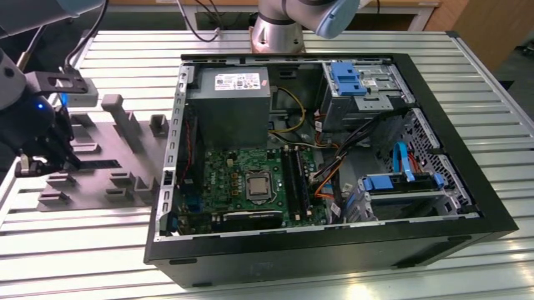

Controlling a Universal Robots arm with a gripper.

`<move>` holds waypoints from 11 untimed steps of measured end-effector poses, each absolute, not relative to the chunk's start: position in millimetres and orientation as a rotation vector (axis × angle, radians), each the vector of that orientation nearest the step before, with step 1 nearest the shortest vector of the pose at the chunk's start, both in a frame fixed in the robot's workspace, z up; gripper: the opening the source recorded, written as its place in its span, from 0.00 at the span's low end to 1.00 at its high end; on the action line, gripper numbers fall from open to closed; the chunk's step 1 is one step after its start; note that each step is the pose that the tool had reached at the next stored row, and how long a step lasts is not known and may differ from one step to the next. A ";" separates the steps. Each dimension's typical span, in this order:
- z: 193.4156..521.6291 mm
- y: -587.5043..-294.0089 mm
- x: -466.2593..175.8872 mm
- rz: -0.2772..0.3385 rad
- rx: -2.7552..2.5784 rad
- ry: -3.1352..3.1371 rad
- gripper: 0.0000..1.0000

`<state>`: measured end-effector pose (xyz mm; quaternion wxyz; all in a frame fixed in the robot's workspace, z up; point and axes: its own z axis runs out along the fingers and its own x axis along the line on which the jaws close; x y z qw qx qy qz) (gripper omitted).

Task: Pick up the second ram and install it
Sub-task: 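Pick up the second ram and move it above second insertion slot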

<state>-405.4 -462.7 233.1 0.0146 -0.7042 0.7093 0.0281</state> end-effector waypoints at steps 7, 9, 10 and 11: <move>236.2 -462.7 -405.4 0.087 -2.192 2.208 0.14; 237.0 -462.7 -405.4 0.087 -2.192 2.208 0.14; 237.4 -462.7 -405.4 0.087 -2.192 2.208 0.14; 237.9 -462.6 -405.4 0.087 -2.192 2.208 0.14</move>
